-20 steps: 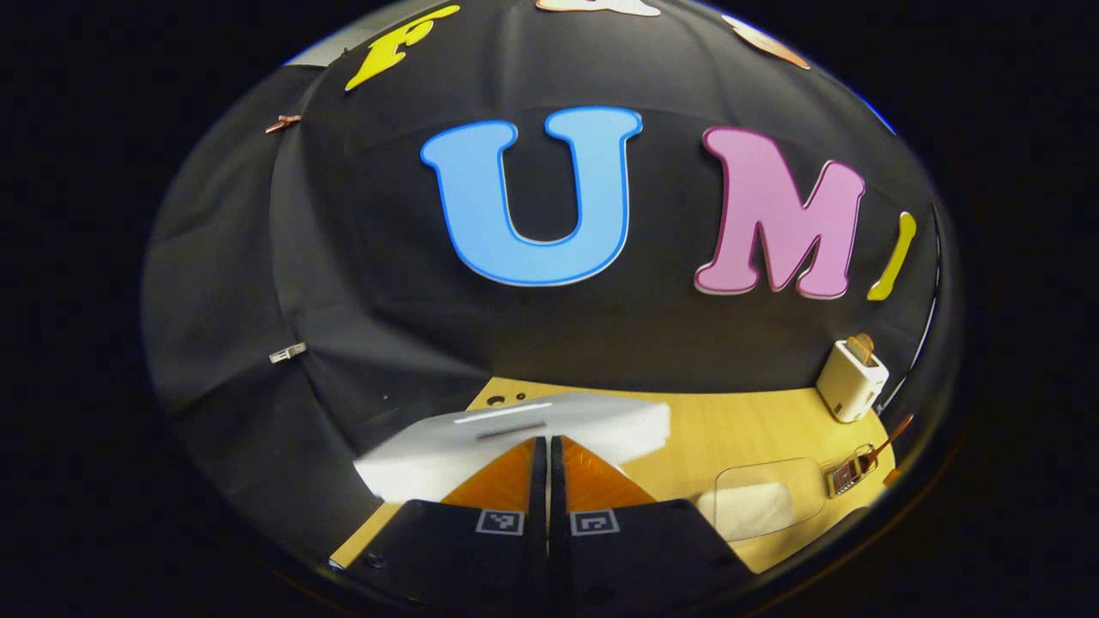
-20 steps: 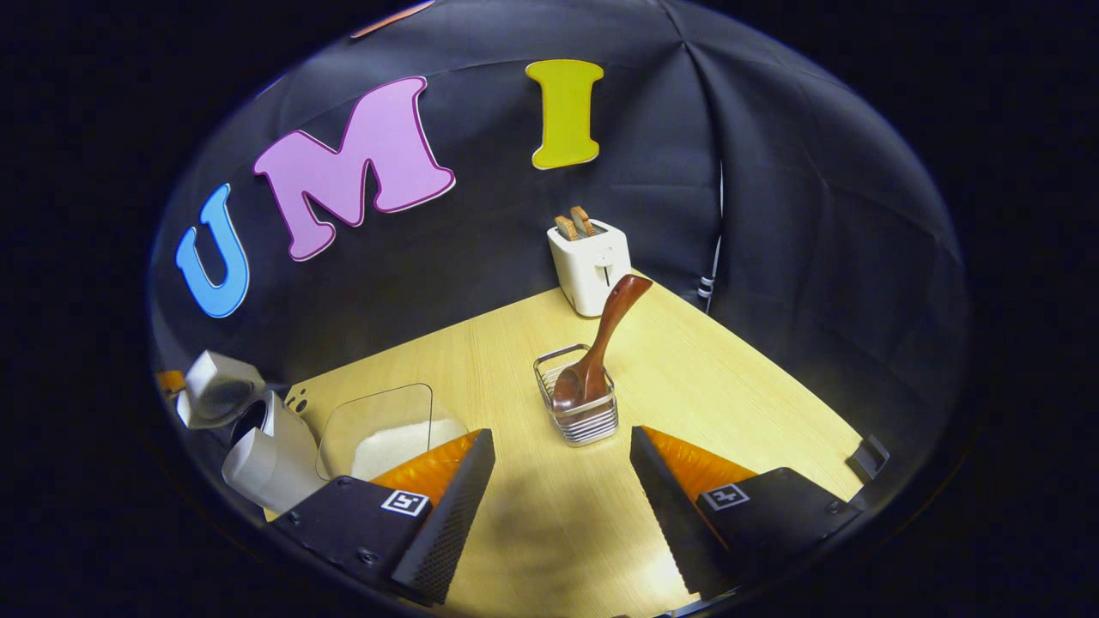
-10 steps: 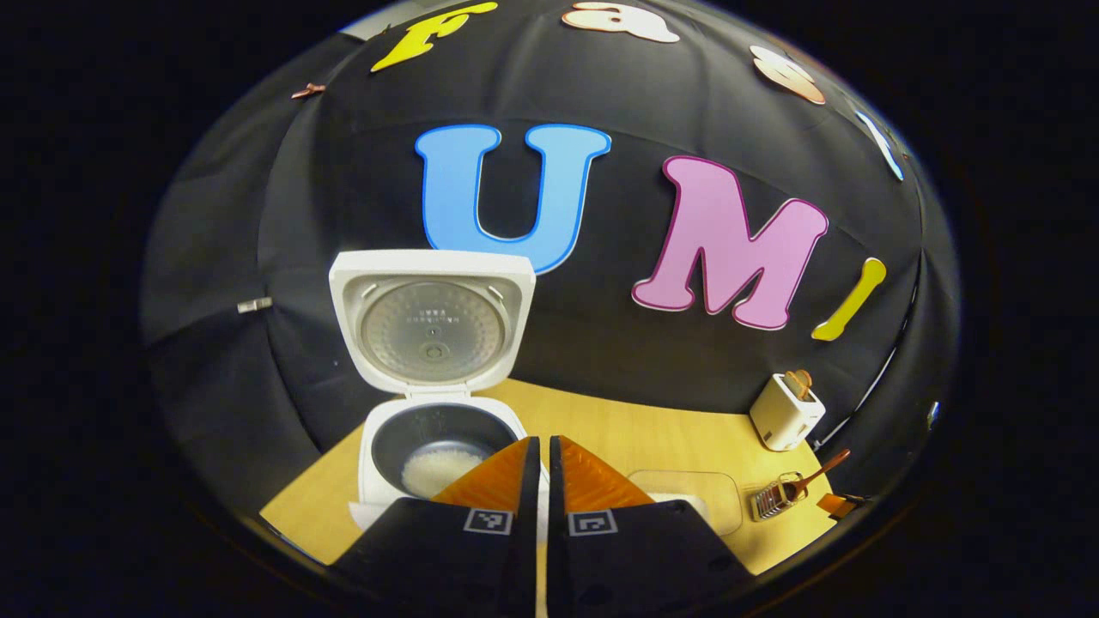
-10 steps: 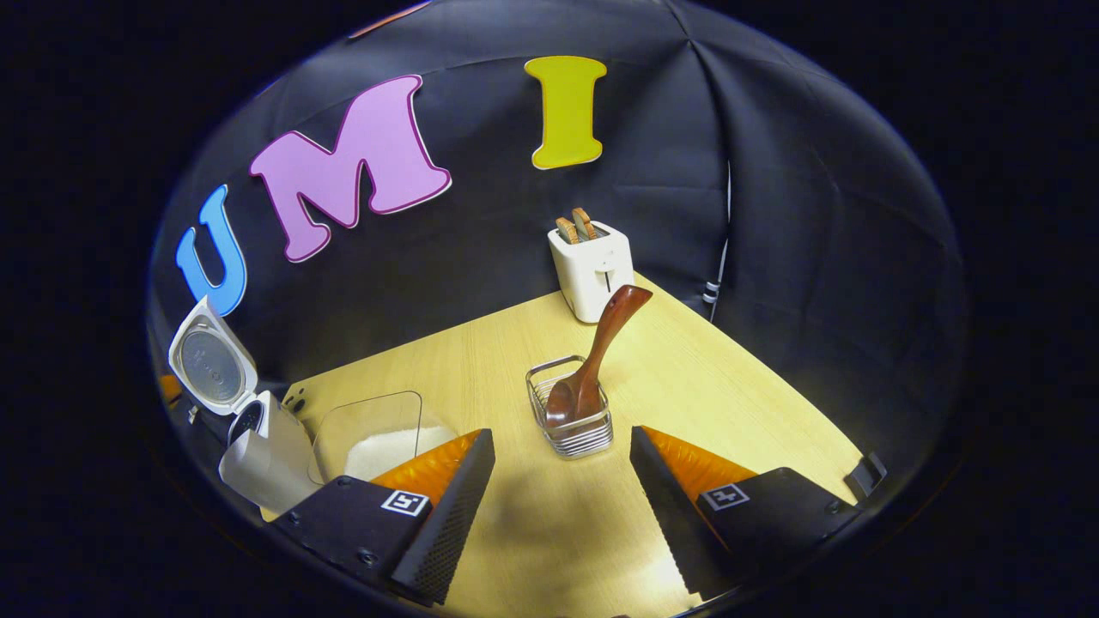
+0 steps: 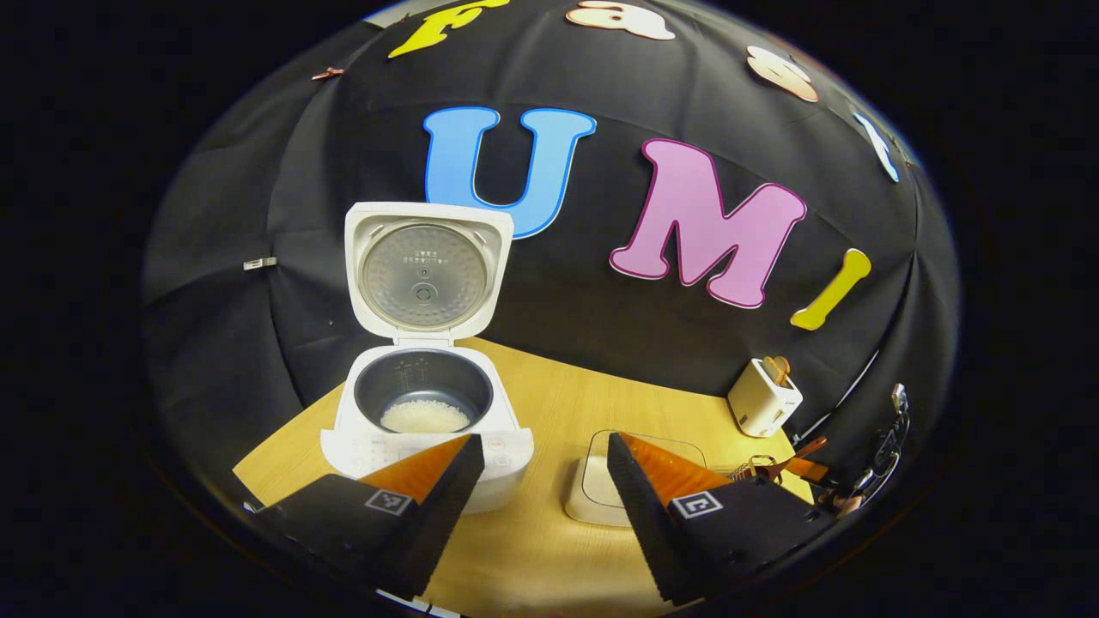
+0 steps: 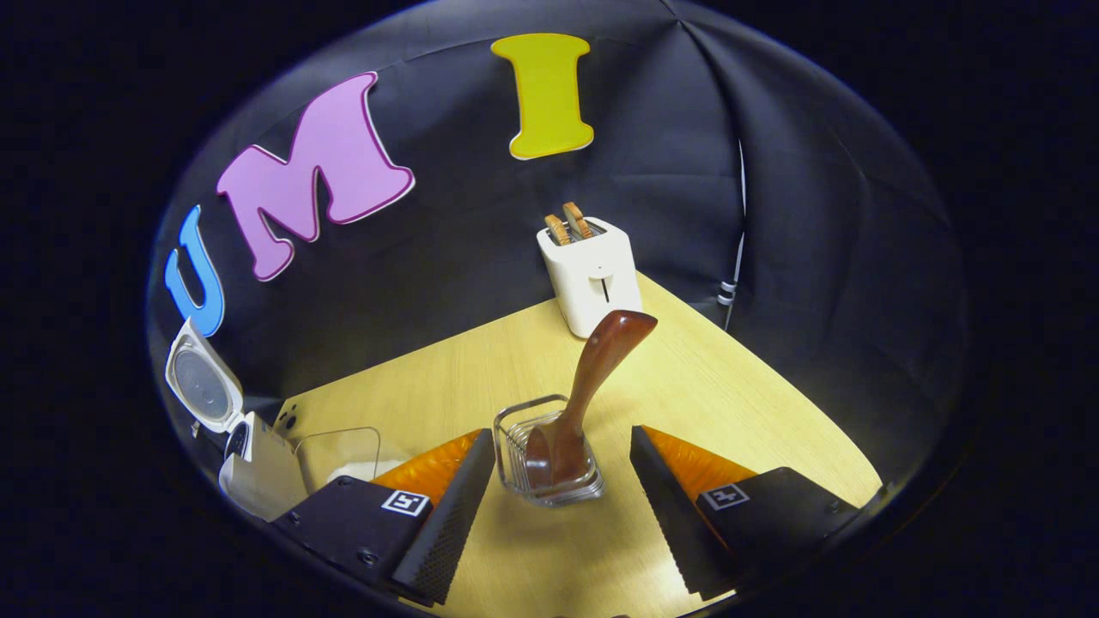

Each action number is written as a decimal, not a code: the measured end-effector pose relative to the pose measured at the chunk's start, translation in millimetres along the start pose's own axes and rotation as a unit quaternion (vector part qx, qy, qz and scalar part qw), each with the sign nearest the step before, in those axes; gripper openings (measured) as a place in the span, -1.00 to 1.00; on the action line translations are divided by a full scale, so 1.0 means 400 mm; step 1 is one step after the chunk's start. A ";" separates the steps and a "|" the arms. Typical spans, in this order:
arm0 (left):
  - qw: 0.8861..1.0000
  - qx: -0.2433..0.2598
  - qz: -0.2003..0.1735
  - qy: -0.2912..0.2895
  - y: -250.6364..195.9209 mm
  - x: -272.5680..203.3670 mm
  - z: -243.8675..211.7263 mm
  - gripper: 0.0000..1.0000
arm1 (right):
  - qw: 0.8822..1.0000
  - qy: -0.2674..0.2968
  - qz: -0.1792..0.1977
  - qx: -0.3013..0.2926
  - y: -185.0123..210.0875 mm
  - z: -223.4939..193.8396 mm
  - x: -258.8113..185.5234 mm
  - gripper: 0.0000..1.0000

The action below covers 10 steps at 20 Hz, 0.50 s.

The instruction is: Close the left gripper, press the button to open the rice cooker; take a wooden spoon from the chopstick holder with the right hand, scoop a spoonful of rice and pour it into the rice cooker, then put the wooden spoon back into the chopstick holder.

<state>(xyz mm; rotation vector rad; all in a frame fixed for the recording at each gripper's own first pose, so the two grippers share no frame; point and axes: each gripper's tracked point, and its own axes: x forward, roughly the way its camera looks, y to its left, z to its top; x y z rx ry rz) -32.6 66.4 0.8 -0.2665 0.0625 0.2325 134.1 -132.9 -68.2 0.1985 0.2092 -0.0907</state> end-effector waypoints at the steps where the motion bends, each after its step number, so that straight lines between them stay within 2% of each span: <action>1: 1.000 0.000 0.002 0.002 -0.006 -0.001 -0.004 0.87 | 1.000 -0.003 -0.001 -0.003 -0.005 0.004 0.022 0.97; 8: 0.999 0.014 0.022 0.030 -0.022 0.002 -0.054 0.88 | 0.999 -0.010 0.013 -0.040 0.013 0.018 0.143 0.97; 10: 0.999 0.023 0.019 0.040 -0.033 0.007 -0.072 0.88 | 0.999 -0.012 0.013 -0.028 0.010 0.031 0.165 0.97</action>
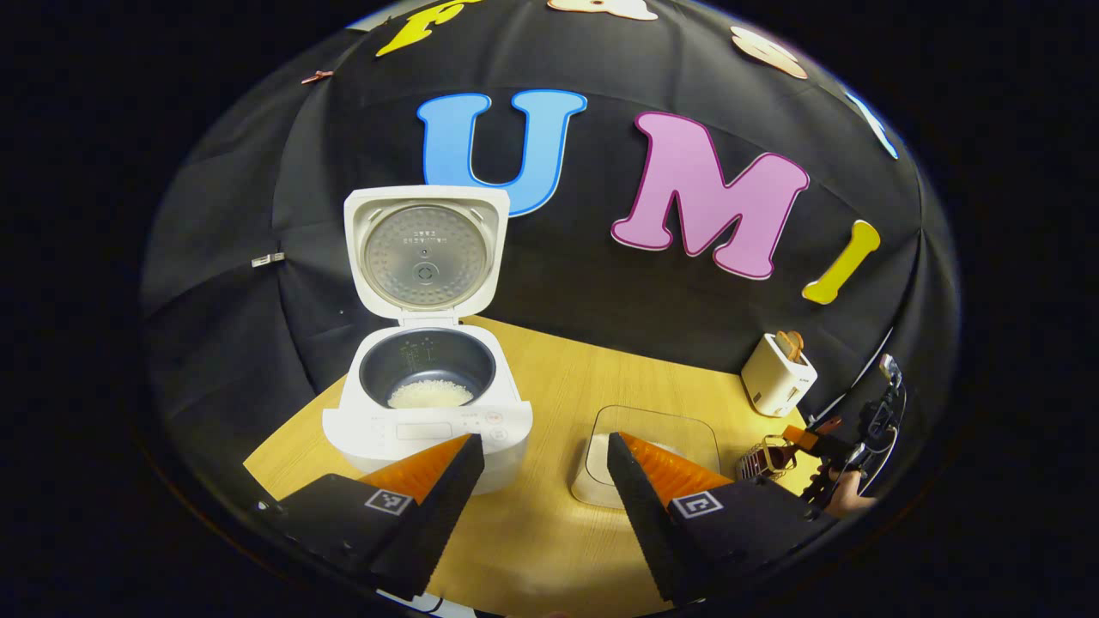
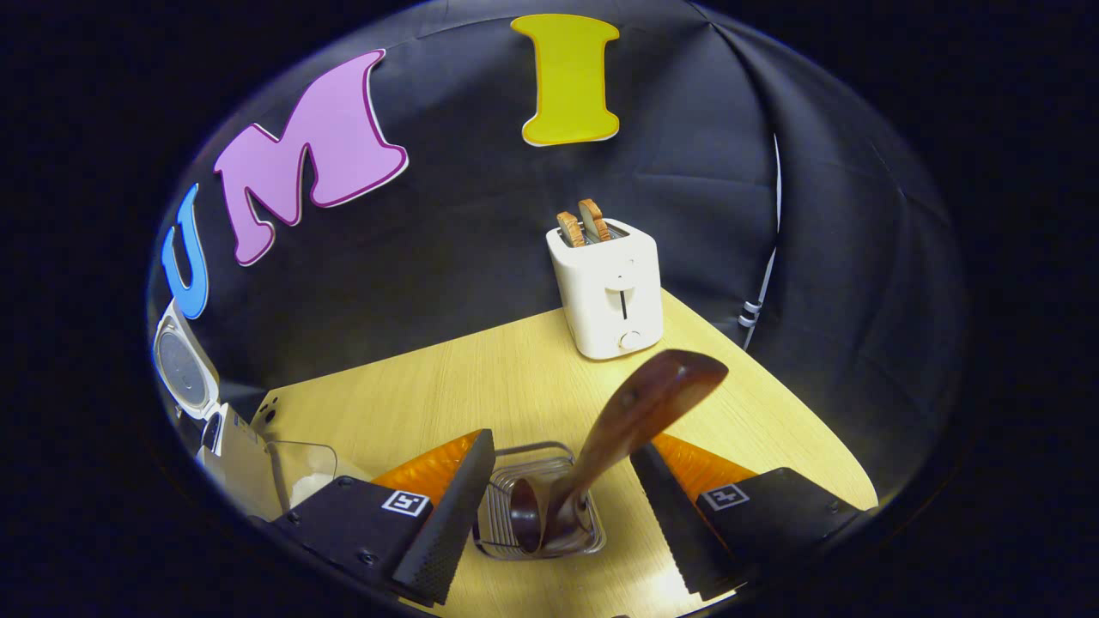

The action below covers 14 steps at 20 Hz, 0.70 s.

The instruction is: Close the left gripper, press the button to open the rice cooker; take a wooden spoon from the chopstick holder with the right hand, scoop a spoonful of rice and pour it into the rice cooker, then put the wooden spoon back into the chopstick holder.

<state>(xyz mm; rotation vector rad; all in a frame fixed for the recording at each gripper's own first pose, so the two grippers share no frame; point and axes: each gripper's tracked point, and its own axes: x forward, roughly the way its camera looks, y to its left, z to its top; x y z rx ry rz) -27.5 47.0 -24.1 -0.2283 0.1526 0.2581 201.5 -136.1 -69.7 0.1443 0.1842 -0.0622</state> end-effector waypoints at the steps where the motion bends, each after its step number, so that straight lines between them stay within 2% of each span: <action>1: 1.000 0.008 -0.003 0.006 -0.009 0.004 -0.009 0.88 | 1.000 0.001 0.003 0.021 -0.001 0.007 0.018 0.97; 3: 1.000 0.023 -0.011 0.018 -0.025 0.014 -0.029 0.88 | 0.998 0.000 0.003 0.060 -0.009 0.032 0.055 0.96; 6: 0.999 0.035 -0.023 0.028 -0.057 0.030 -0.038 0.88 | 0.998 0.011 0.001 0.061 -0.024 0.035 0.095 0.87; 7: 0.999 0.038 -0.027 0.028 -0.068 0.030 -0.042 0.87 | 0.998 0.012 0.006 0.065 -0.018 0.035 0.096 0.46; 9: 0.998 0.044 -0.035 0.029 -0.085 0.033 -0.043 0.87 | 0.998 0.022 0.010 0.064 -0.007 0.021 0.094 0.18; 10: 0.998 0.045 -0.037 0.029 -0.091 0.030 -0.045 0.88 | 0.998 0.029 0.012 0.061 -0.004 0.011 0.093 -0.14; 12: 0.998 0.046 -0.039 0.029 -0.093 0.029 -0.047 0.87 | 0.997 0.042 0.014 0.060 0.003 -0.004 0.095 -0.47; 13: 0.998 0.046 -0.039 0.028 -0.092 0.031 -0.047 0.88 | 0.997 0.043 0.013 0.062 0.003 -0.004 0.096 -0.29; 14: 0.998 0.046 -0.039 0.028 -0.092 0.029 -0.047 0.87 | 0.997 0.050 0.013 0.064 0.005 -0.007 0.090 -0.51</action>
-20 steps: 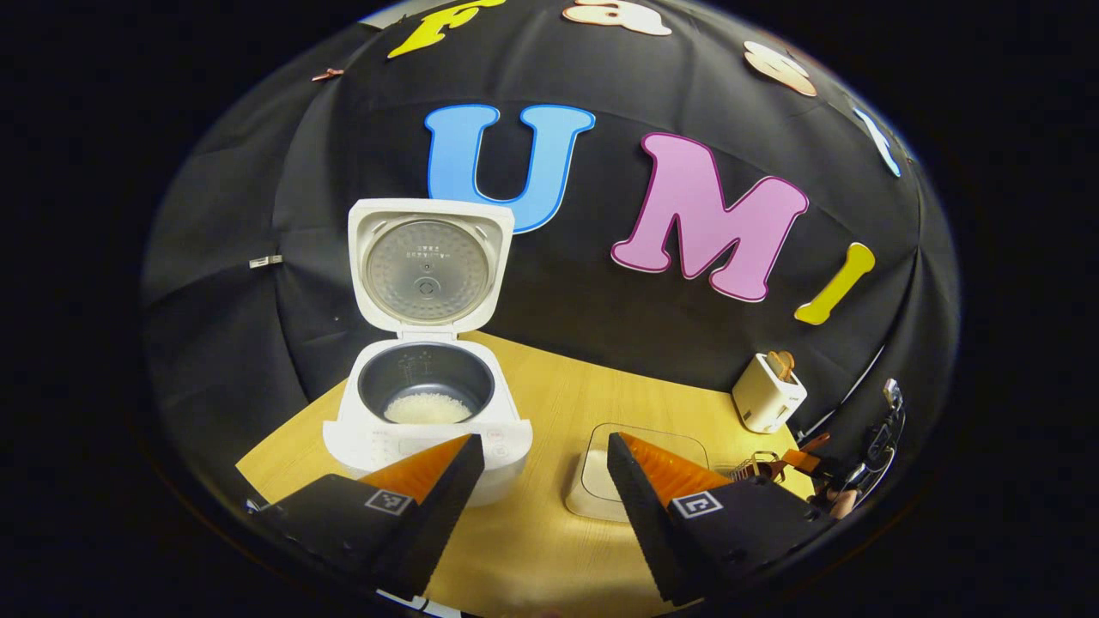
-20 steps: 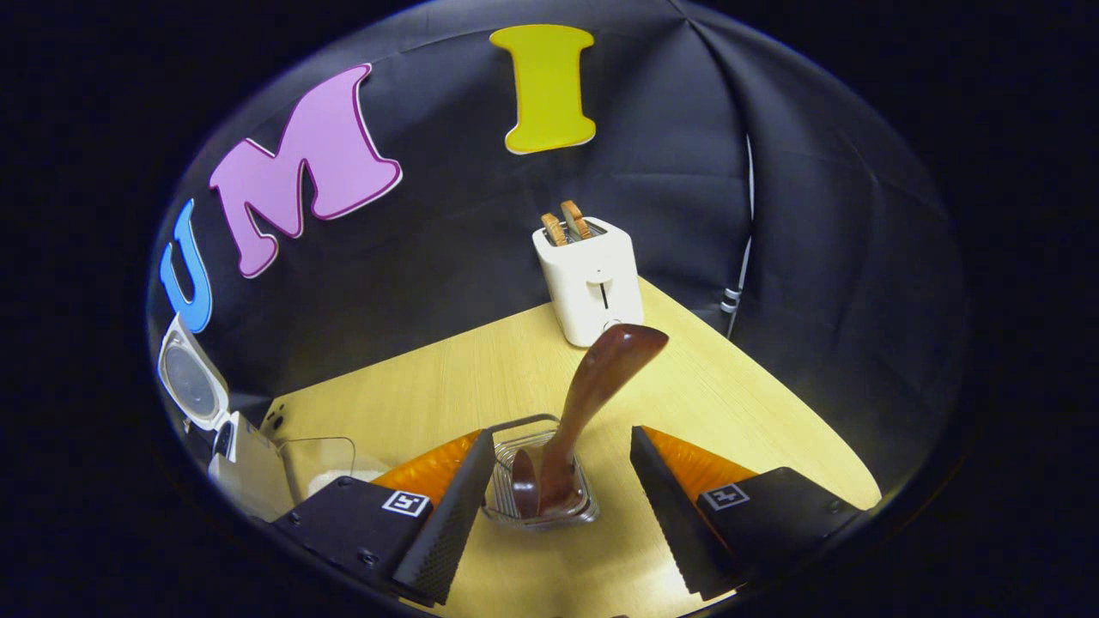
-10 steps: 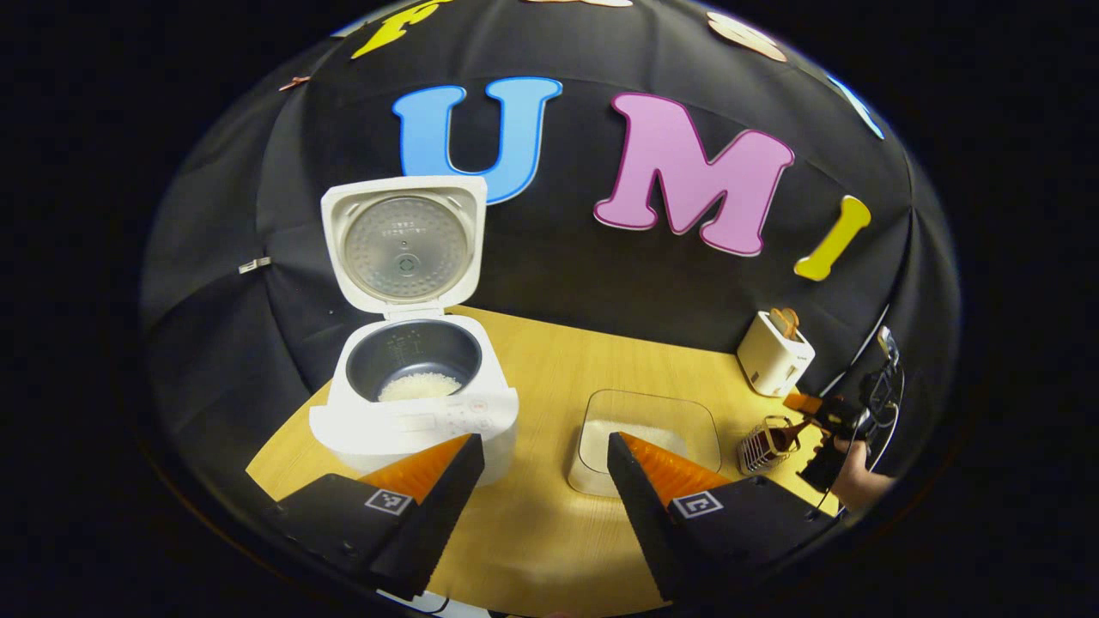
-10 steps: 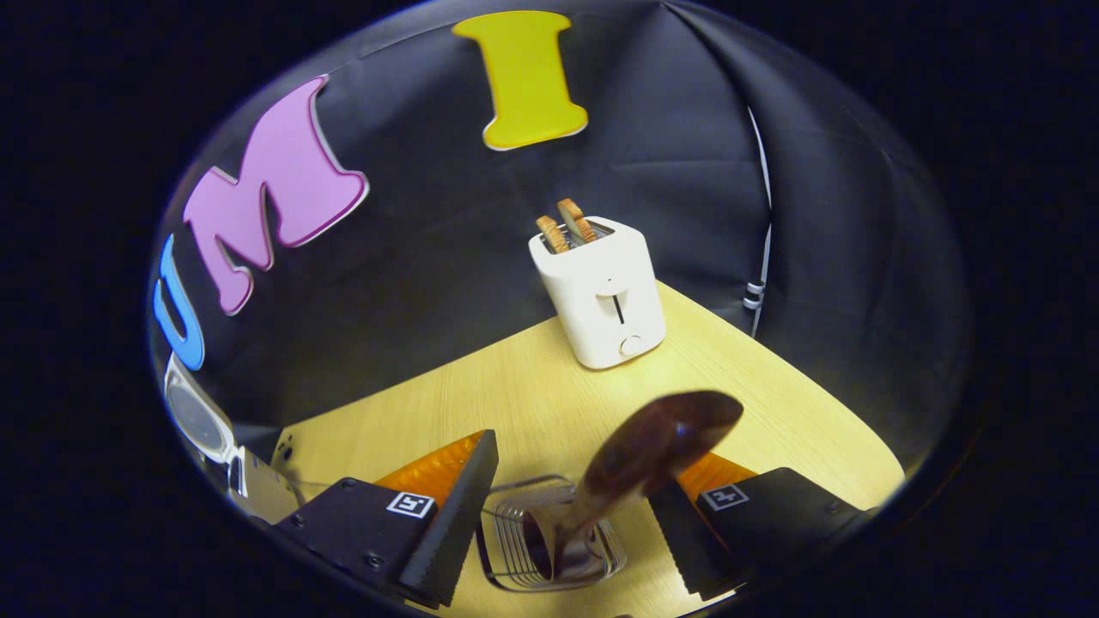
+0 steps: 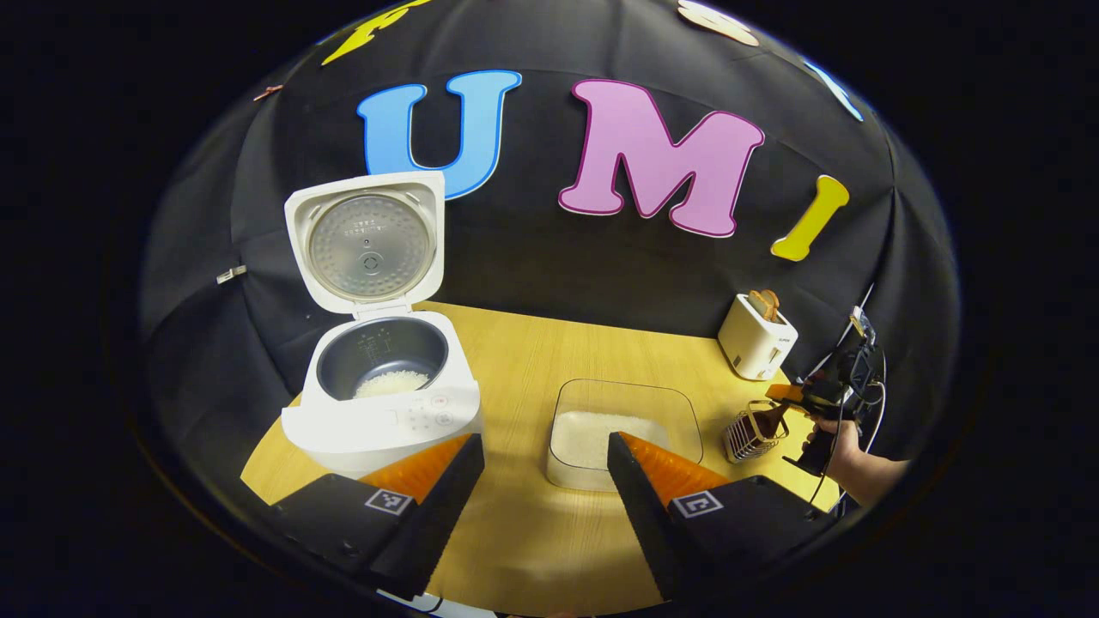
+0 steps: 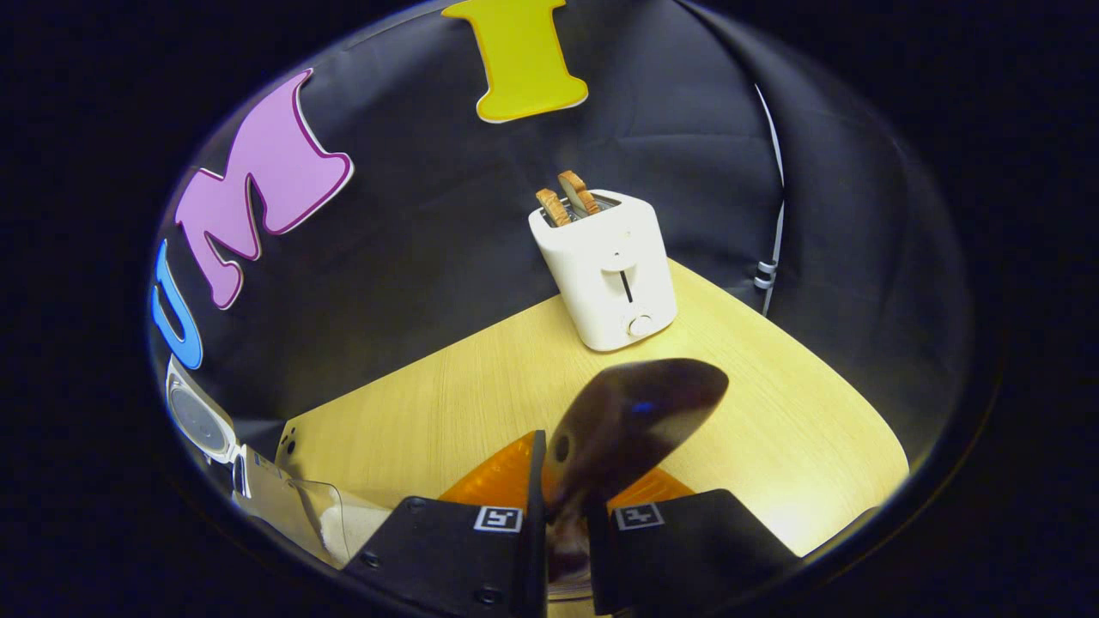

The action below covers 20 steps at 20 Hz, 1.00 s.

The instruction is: Close the left gripper, press the button to open the rice cooker; take a wooden spoon from the chopstick holder with the right hand, scoop a spoonful of rice and pour it into the rice cooker, then put the wooden spoon back into the chopstick holder.

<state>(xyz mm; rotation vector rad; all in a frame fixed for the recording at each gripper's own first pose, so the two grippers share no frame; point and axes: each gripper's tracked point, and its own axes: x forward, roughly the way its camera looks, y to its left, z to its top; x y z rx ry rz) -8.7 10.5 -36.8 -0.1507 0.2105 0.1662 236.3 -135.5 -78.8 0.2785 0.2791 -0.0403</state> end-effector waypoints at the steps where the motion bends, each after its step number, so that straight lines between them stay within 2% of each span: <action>1: 1.000 -0.001 0.000 0.000 0.002 -0.003 -0.003 0.88 | 1.000 0.003 0.005 0.001 0.003 -0.016 0.019 -0.84; 2: 1.000 -0.003 0.001 -0.001 0.008 -0.007 0.002 0.88 | 1.000 0.006 0.000 -0.002 0.000 -0.006 -0.014 -0.55; 3: 1.000 -0.006 0.001 -0.004 0.013 -0.009 0.004 0.88 | 1.000 0.004 -0.003 -0.007 -0.001 -0.004 -0.019 -0.80; 4: 1.000 -0.008 0.001 -0.007 0.019 -0.015 0.007 0.88 | 1.000 -0.001 -0.006 -0.015 -0.002 0.004 -0.026 -0.58; 12: 0.999 -0.020 -0.025 -0.018 0.081 -0.024 0.017 0.88 | 0.995 -0.087 -0.021 -0.043 0.062 0.169 -0.179 -0.63; 16: 0.998 -0.043 -0.044 -0.034 0.123 -0.030 0.032 0.87 | 0.992 -0.118 -0.005 -0.051 0.165 0.248 -0.271 -0.62; 20: 0.996 -0.054 -0.050 -0.044 0.191 -0.032 0.025 0.88 | 0.988 -0.135 0.012 -0.076 0.299 0.269 -0.354 -0.62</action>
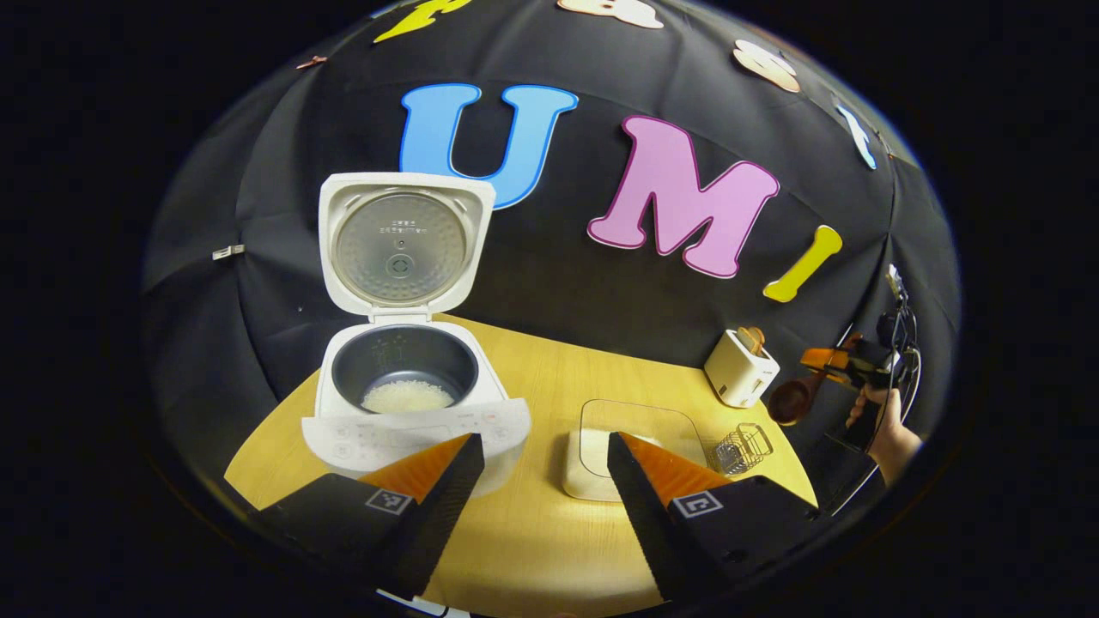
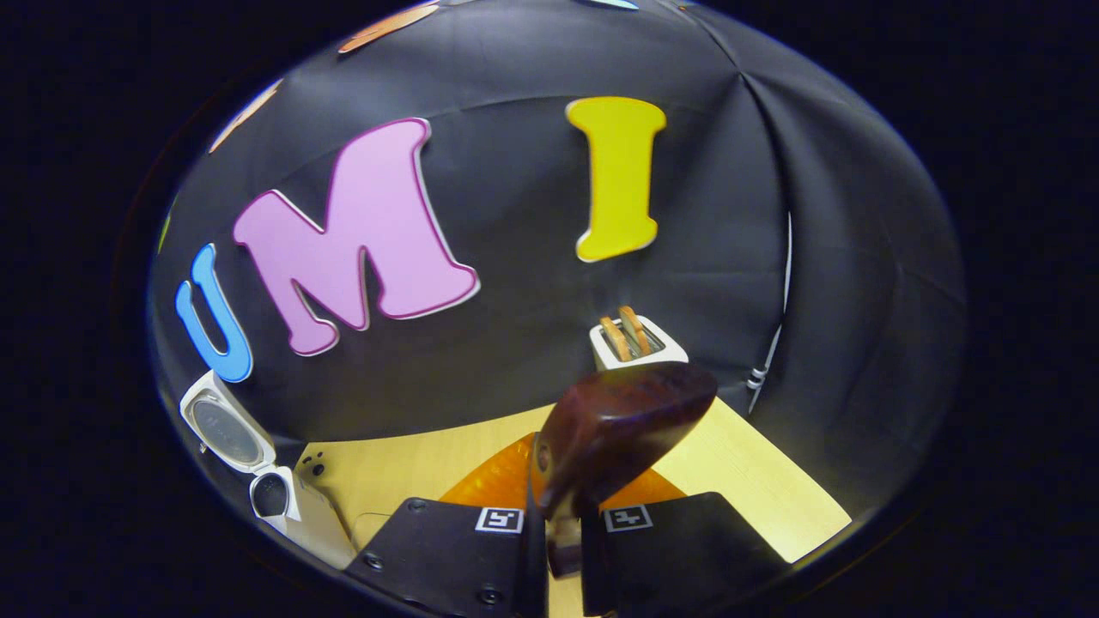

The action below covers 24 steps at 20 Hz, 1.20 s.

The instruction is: Close the left gripper, press the button to open the rice cooker; take a wooden spoon from the chopstick holder with the right hand, scoop a spoonful of rice and pour it into the rice cooker, then put the wooden spoon back into the chopstick holder.

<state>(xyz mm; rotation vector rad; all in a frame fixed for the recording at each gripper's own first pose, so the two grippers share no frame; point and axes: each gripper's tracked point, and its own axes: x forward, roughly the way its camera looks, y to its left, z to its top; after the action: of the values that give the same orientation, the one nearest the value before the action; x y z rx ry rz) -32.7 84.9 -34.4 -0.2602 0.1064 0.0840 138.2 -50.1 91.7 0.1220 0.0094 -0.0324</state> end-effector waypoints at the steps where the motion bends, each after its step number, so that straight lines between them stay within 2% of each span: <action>1: 1.000 -0.007 -0.001 0.000 0.017 -0.002 -0.002 0.88 | 1.000 -0.001 0.007 -0.001 0.038 -0.002 -0.014 -0.62; 4: 1.000 -0.022 -0.002 -0.001 0.067 -0.007 -0.002 0.87 | 0.999 0.013 0.027 -0.019 0.151 -0.055 -0.034 -0.62; 7: 1.000 0.021 0.004 -0.011 0.109 -0.018 0.013 0.87 | 0.998 0.029 0.044 -0.042 0.253 -0.135 -0.027 -0.62; 11: 0.999 0.023 -0.020 -0.008 0.116 -0.027 0.029 0.88 | 0.995 0.035 0.051 -0.072 0.343 -0.260 0.005 -0.63; 16: 0.999 0.028 -0.033 0.007 0.150 -0.015 0.022 0.88 | 0.991 0.064 0.025 -0.114 0.364 -0.434 0.070 -0.62; 20: 0.999 0.028 -0.031 0.015 0.185 0.000 0.015 0.87 | 0.988 0.073 0.001 -0.136 0.356 -0.506 0.115 -0.62; 24: 0.999 0.019 -0.026 0.014 0.206 0.011 0.018 0.88 | 0.988 0.090 0.000 -0.126 0.381 -0.576 0.123 -0.61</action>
<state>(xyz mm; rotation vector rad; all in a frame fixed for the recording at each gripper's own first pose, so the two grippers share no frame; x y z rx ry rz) -35.4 166.3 -48.7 -0.2269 0.1279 0.0269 190.7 127.6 -118.8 -0.1277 0.1943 -0.0197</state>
